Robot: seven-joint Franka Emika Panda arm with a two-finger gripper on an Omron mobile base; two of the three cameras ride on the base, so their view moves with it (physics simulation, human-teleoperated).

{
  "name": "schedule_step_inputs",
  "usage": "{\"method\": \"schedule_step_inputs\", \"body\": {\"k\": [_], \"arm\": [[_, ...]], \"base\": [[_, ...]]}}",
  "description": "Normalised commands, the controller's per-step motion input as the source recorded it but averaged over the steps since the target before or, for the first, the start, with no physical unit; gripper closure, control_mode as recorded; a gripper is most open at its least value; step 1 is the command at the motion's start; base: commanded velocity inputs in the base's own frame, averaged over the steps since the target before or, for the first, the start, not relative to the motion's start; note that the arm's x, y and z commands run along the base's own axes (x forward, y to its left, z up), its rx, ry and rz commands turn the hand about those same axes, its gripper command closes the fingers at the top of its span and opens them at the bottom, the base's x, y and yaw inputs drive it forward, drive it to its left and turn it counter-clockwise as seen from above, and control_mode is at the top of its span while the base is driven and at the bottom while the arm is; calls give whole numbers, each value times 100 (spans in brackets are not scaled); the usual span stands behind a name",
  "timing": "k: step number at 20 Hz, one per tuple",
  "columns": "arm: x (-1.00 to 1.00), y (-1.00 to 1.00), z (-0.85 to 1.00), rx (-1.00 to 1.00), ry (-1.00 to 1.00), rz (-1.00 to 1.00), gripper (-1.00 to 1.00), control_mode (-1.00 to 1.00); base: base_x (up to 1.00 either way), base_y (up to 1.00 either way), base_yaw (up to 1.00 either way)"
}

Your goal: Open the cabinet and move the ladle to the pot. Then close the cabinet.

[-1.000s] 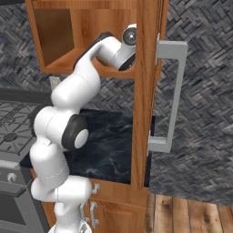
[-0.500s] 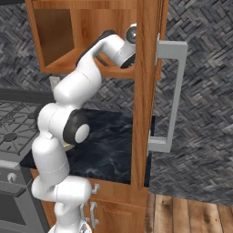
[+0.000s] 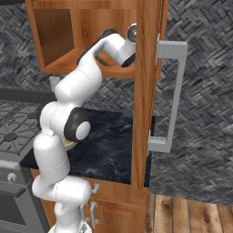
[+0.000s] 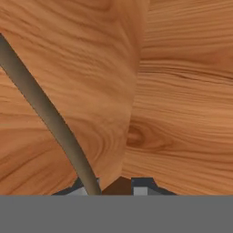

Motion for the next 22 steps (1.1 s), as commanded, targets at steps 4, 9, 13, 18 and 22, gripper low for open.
{"method": "schedule_step_inputs", "body": {"k": [4, 9, 13, 18, 22], "arm": [[15, -1, -12, 0, 0, 0, 100, -100], [4, -1, -3, 0, 0, 0, 100, -100], [0, 0, 0, 0, 0, 0, 100, -100], [-24, 0, 0, 0, 0, 0, 100, -100], [-35, 0, 0, 0, 0, 0, 100, -100]], "base": [[0, 0, 0], [0, 0, 0], [0, 0, 0], [0, 0, 0], [0, 0, 0]]}}
